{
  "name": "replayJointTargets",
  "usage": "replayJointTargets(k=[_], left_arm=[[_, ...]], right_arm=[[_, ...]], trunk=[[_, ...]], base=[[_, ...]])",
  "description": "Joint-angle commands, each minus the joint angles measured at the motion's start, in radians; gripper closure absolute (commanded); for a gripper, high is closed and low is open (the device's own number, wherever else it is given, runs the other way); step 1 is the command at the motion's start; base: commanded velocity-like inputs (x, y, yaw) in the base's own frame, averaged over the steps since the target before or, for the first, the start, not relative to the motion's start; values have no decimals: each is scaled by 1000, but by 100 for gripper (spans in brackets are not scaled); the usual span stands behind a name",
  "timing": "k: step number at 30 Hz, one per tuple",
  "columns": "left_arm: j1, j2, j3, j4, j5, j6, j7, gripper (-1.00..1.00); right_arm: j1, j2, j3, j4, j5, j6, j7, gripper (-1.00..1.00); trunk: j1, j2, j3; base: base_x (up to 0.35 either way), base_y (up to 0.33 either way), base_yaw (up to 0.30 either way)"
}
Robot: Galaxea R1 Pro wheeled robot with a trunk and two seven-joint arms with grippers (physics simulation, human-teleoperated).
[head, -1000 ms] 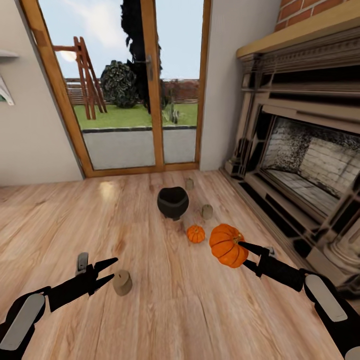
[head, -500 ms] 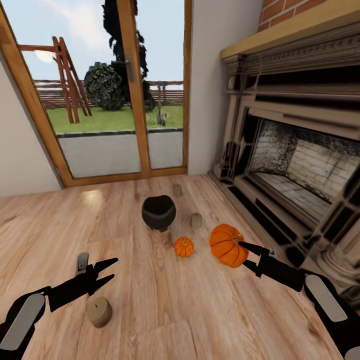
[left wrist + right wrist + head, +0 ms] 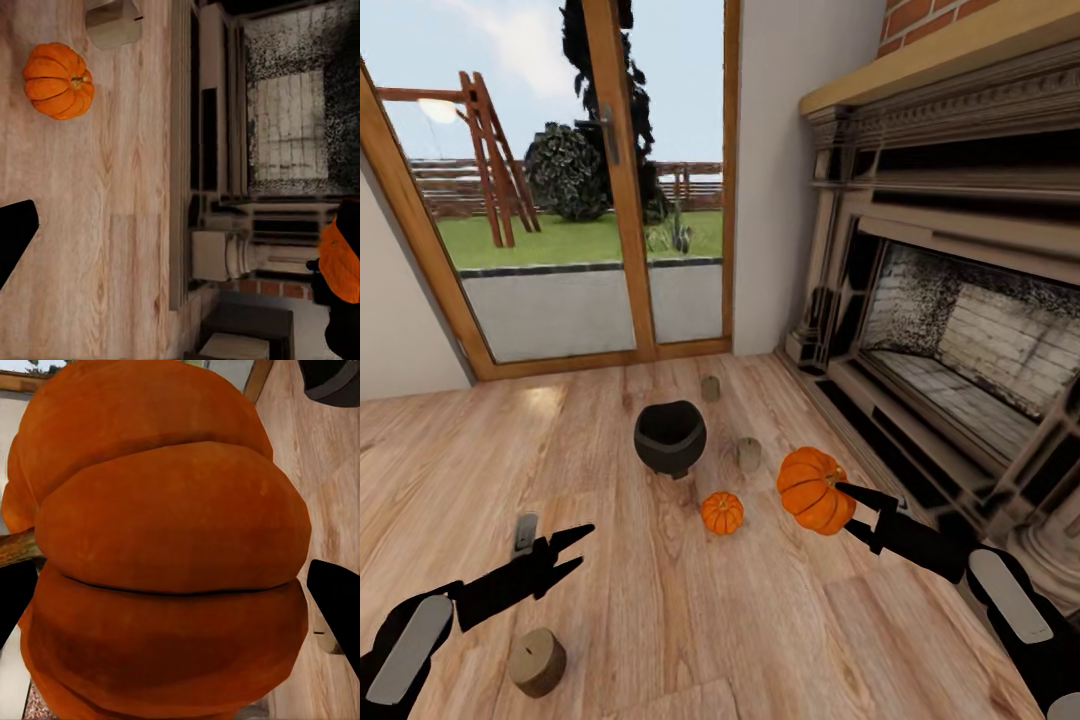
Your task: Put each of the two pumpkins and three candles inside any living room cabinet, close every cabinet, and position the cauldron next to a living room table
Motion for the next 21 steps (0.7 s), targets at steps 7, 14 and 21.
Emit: replayJointTargets(k=[7,14,21], left_arm=[[-128,-34,-1,302,-186,-190,-4,-100],[-195,-90,-31,432,-275,-296,-11,-100],[-234,-112,-45,439,-318,-352,-47,-100]], right_arm=[[-1,0,-2,1,1,-1,4,100],[-1,0,-2,1,2,-42,4,100],[-1,1,0,1,7,-46,4,100]], trunk=[[0,0,-1],[0,0,-1],[0,0,-1]], base=[[2,0,0],[0,0,0],[0,0,0]])
